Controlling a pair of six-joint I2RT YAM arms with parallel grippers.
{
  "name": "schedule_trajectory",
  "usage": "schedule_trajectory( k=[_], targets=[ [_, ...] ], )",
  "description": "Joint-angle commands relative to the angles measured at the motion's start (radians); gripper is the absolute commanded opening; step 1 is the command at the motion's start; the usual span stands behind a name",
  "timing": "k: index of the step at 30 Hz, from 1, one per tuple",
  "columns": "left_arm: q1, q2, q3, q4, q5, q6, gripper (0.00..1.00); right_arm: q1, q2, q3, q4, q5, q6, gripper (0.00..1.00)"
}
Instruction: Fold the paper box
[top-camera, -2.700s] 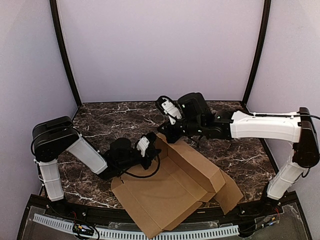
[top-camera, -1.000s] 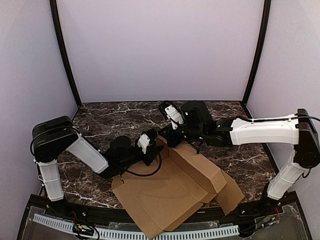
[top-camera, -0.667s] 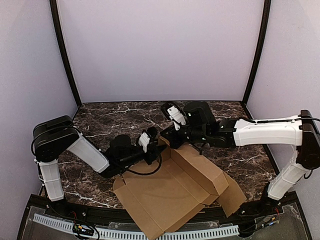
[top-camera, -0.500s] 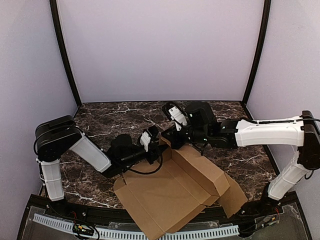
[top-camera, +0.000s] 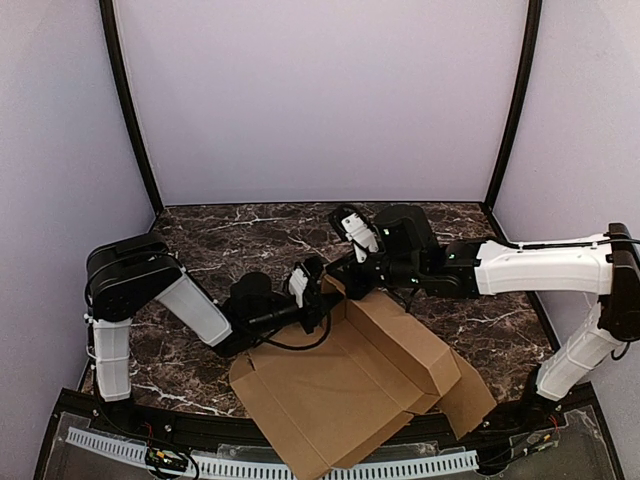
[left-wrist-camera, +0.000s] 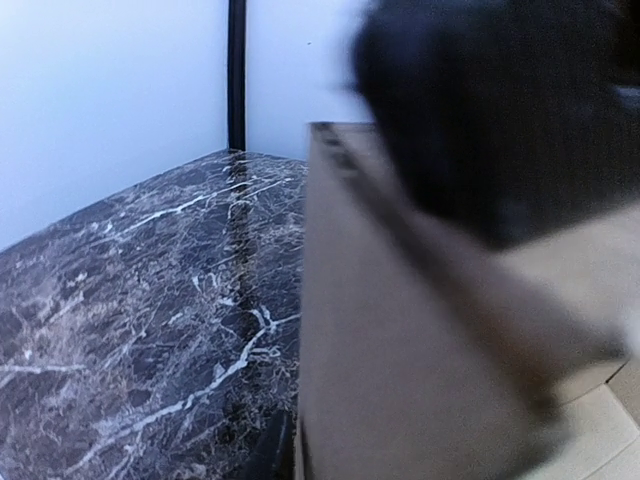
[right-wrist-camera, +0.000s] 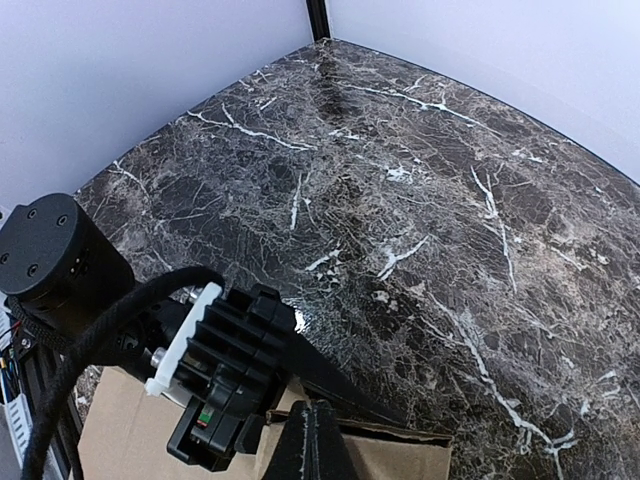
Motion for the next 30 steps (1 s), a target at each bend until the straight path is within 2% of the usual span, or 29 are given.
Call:
schedule_trajectory(
  k=[1, 3, 14, 15, 22, 25, 30],
  targets=[
    [0.000, 0.001, 0.043, 0.019, 0.021, -0.019, 0.06, 0.011, -0.005, -0.043, -0.120, -0.002, 0.017, 0.00],
    [0.000, 0.002, 0.049, 0.014, 0.023, -0.019, 0.01, 0.010, -0.009, -0.044, -0.122, -0.002, 0.019, 0.00],
    [0.000, -0.027, 0.022, 0.024, -0.046, -0.008, 0.01, 0.010, -0.039, -0.043, -0.126, 0.005, 0.021, 0.00],
    [0.000, -0.035, 0.020, 0.017, -0.072, -0.005, 0.01, 0.011, -0.046, -0.038, -0.131, 0.009, 0.021, 0.04],
    [0.000, -0.106, -0.023, -0.049, -0.261, 0.030, 0.01, 0.011, -0.129, -0.020, -0.175, 0.060, 0.003, 0.47],
    [0.001, -0.142, -0.048, -0.078, -0.363, 0.083, 0.01, 0.011, -0.170, -0.021, -0.210, 0.080, -0.002, 0.55],
    [0.000, -0.222, -0.100, -0.122, -0.517, 0.087, 0.01, 0.012, -0.243, -0.027, -0.274, 0.116, 0.007, 0.61]
  ],
)
